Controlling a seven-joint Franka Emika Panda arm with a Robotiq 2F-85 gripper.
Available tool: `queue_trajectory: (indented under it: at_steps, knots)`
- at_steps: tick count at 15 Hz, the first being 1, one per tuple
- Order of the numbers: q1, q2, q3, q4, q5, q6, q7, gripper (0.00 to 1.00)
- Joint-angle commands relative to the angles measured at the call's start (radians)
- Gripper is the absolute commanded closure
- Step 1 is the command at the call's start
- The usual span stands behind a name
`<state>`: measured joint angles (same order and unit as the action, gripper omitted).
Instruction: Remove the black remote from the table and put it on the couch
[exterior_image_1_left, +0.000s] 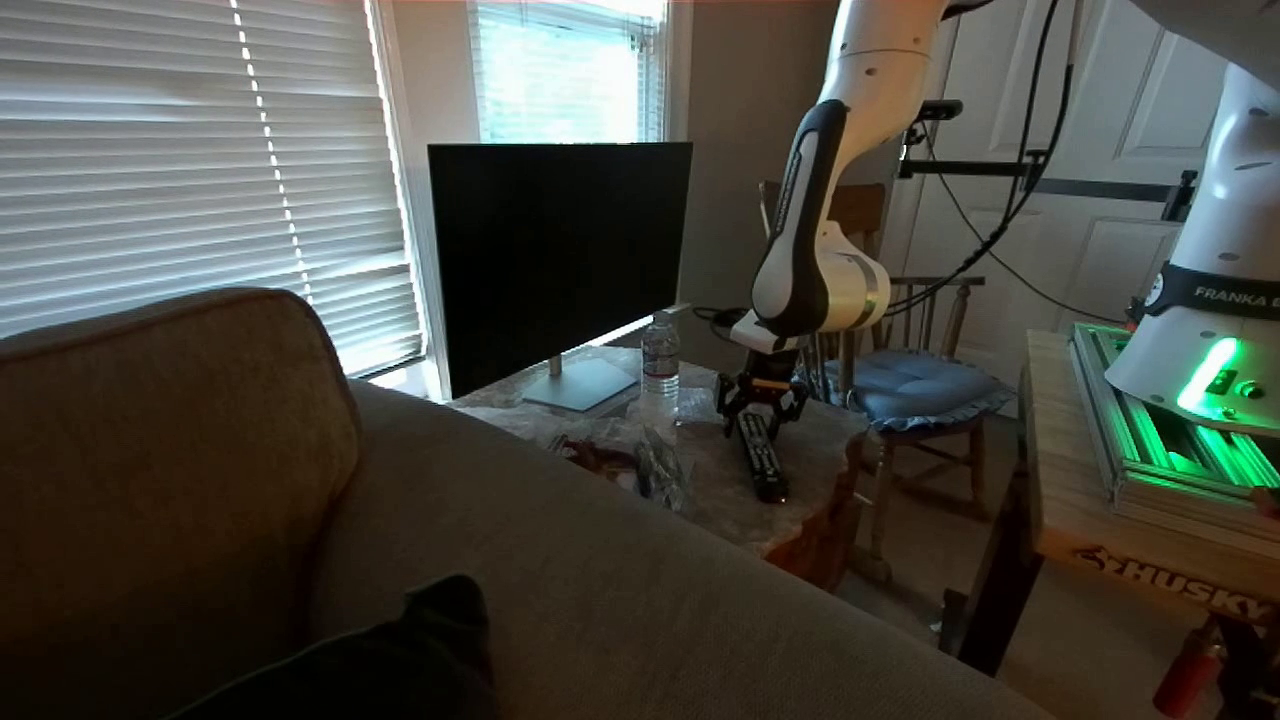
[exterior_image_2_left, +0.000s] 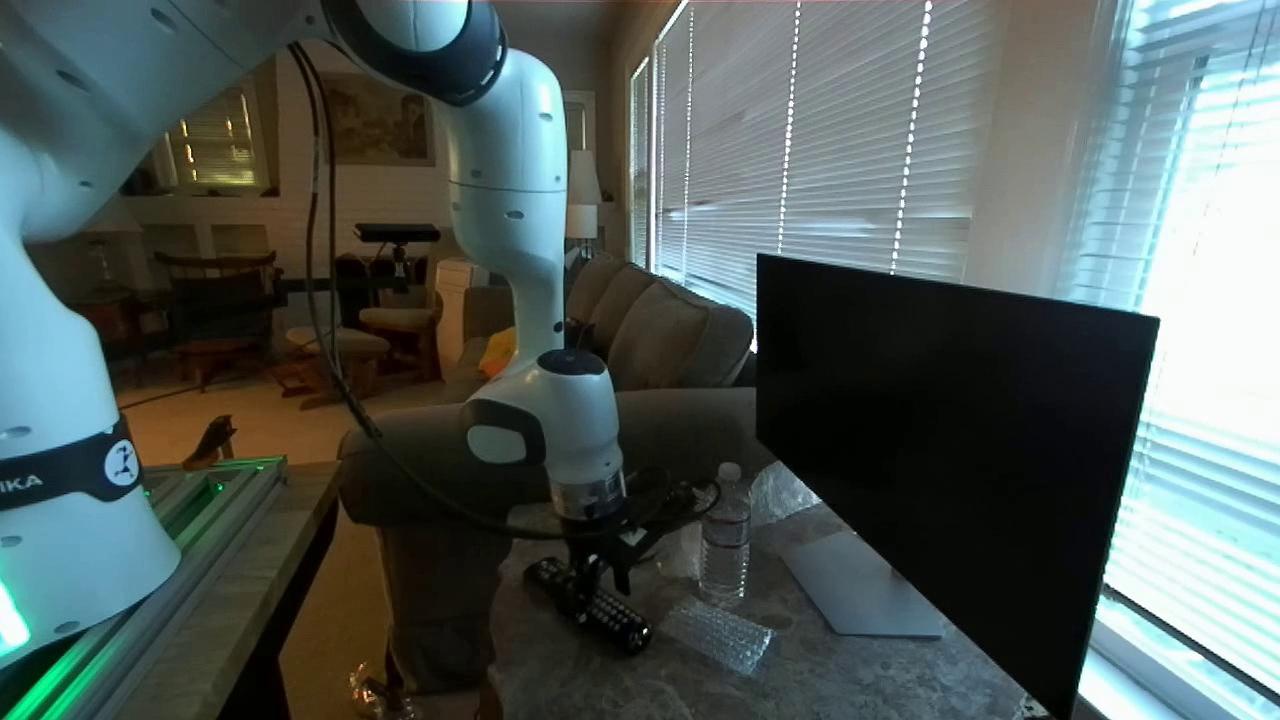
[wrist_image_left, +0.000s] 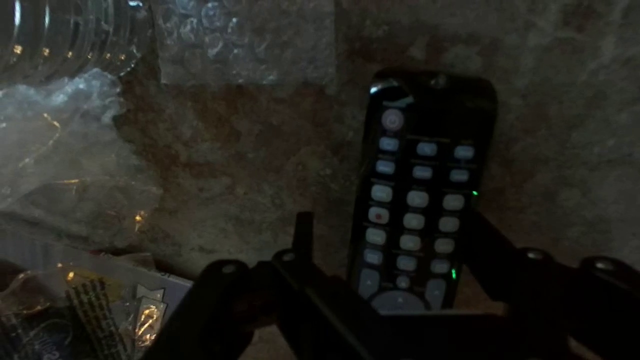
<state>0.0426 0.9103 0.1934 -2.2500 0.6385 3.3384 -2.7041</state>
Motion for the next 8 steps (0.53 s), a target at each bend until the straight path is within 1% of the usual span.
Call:
queue_trajectory:
  at_steps: [1, 3, 4, 6, 8]
  knots:
    - [-0.019, 0.032, 0.014, 0.024, -0.026, 0.03, -0.02, 0.55]
    - [-0.018, 0.033, 0.013, 0.025, -0.025, 0.03, -0.02, 0.69]
    - [-0.019, 0.034, 0.014, 0.026, -0.026, 0.032, -0.02, 0.72]
    - [-0.021, 0.034, 0.016, 0.024, -0.024, 0.035, -0.019, 0.72]
    - [-0.036, 0.016, 0.033, 0.004, -0.021, 0.048, -0.016, 0.72]
